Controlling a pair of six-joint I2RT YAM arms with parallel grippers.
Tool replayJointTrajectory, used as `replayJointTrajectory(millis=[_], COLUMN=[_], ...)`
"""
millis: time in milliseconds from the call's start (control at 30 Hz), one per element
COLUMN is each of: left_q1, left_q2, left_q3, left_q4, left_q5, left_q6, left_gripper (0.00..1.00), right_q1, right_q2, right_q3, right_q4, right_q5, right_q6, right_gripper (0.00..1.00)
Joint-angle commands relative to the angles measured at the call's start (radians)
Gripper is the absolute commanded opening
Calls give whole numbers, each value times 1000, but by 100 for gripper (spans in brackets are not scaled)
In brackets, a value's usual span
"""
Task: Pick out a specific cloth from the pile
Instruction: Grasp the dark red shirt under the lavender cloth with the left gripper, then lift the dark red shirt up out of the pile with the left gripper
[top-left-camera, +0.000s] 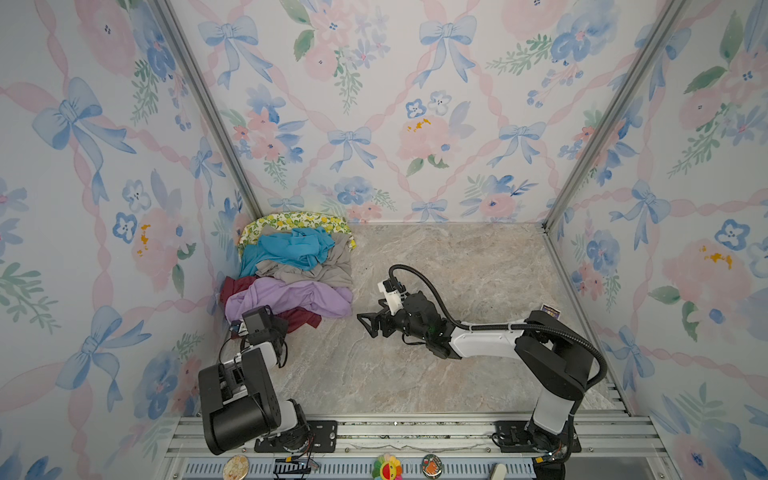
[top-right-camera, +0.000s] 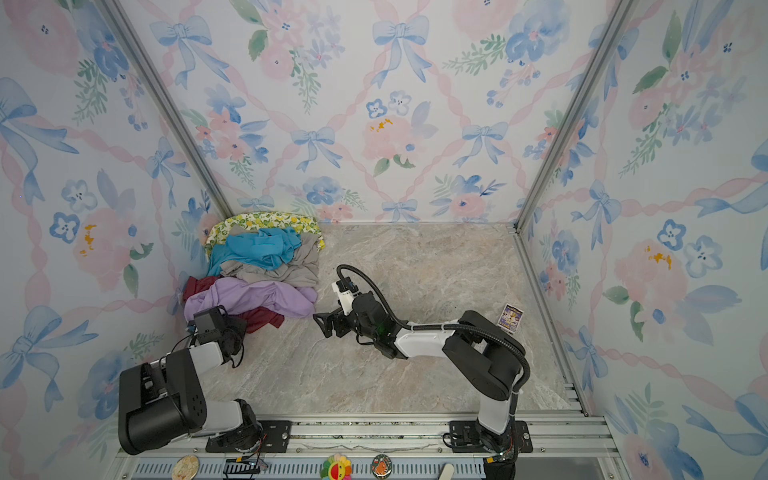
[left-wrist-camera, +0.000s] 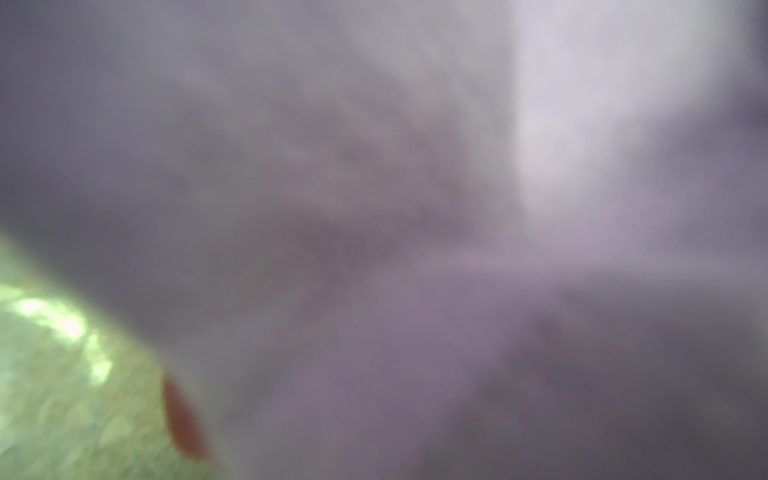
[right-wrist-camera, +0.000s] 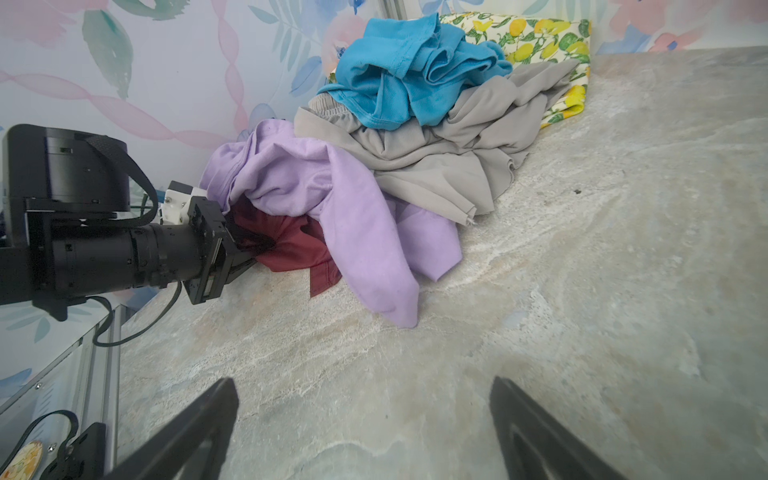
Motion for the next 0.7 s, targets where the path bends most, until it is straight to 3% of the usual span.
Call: replayJointTrajectory(millis=[0,367,667], left_q1=[-2,-42,-51], left_q2=[-16,-385,-451], left_q3=[-36,148,465], left_q4=[-123,-377,-487], left_q5=[16,-94,-80], left_q6=[6,74,123], left_gripper=[0,0,0], right_q1=[1,-16,-32], right_q2=[5,-36,-94], right_q3=[-18,19,80], right_q4=[28,-42,-128], right_q5=[3,9,14], right_q6=[10,31,32], right_gripper=[97,97,97])
